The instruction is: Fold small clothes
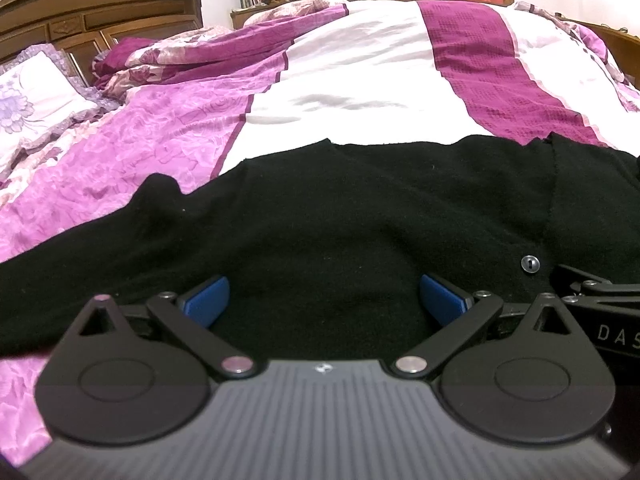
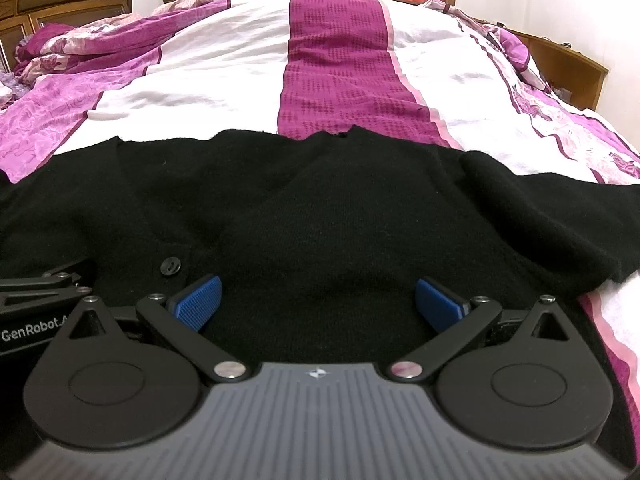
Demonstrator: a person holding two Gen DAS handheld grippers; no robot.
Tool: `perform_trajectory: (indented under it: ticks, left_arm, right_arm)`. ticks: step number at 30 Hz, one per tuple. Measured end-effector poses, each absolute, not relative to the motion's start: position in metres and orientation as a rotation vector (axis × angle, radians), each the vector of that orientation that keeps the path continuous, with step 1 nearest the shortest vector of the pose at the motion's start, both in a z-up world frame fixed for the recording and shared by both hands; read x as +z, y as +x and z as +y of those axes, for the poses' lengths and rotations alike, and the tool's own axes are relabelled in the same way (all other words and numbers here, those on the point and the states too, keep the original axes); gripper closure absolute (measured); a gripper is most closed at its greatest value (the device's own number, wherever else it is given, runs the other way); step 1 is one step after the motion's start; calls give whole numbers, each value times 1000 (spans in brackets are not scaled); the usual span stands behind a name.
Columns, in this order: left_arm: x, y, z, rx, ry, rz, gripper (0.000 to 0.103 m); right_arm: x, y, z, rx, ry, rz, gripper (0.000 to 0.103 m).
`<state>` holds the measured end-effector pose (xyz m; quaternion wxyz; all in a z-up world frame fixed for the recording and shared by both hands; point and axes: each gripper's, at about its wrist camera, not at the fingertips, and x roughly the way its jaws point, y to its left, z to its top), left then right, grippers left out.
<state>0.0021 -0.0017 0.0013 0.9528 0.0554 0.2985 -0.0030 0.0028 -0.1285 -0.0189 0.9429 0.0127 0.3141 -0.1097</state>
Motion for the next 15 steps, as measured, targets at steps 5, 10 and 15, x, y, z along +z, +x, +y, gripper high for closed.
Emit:
perform_trajectory:
  ticks: [5, 10, 15]
  left_arm:
    - [1, 2, -2, -5, 113, 606, 0]
    - [1, 2, -3, 0, 114, 605, 0]
    - [1, 2, -3, 0, 115, 604, 0]
  right_arm:
    - [-19, 3, -129, -224, 26, 640, 0]
    - [-19, 2, -129, -224, 26, 639, 0]
    - [-19, 2, -129, -224, 26, 638, 0]
